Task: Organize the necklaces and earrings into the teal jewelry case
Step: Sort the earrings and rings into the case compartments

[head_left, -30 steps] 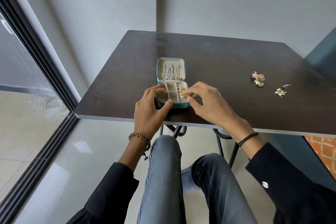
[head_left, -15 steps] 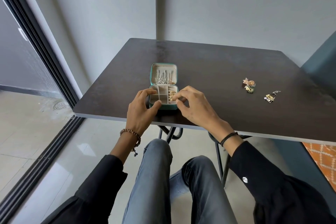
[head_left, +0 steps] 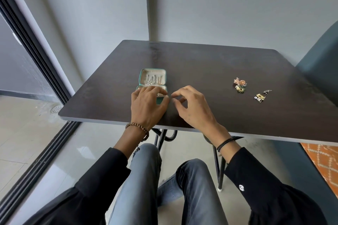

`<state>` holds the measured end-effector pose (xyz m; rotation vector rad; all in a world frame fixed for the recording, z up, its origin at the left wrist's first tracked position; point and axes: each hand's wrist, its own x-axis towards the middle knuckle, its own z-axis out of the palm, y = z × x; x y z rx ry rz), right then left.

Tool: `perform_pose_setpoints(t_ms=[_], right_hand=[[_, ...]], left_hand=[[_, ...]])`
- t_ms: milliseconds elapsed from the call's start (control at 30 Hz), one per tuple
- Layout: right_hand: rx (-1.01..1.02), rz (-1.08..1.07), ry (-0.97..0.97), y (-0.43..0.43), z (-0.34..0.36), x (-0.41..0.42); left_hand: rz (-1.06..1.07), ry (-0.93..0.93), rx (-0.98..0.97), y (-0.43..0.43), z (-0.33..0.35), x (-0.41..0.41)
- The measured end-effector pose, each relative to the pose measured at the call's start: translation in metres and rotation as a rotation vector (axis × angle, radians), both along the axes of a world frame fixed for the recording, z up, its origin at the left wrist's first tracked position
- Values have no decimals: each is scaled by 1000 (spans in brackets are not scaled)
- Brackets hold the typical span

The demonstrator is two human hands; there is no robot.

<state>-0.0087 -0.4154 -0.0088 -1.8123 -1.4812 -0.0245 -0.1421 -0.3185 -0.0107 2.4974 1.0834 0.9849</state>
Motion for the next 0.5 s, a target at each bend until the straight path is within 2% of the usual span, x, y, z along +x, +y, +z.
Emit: perform_pose_setpoints(t_ms=[333,400,500], right_hand=[[-1,-221,34,-62,2,81],[5,-296,39,-77,2,102],[25,-423,49,-99,-3,132]], left_hand=[[-215,30,12,-43,8,88],[-295,47,-52,-54,6,110],[-446,-2,-283,-69,1,141]])
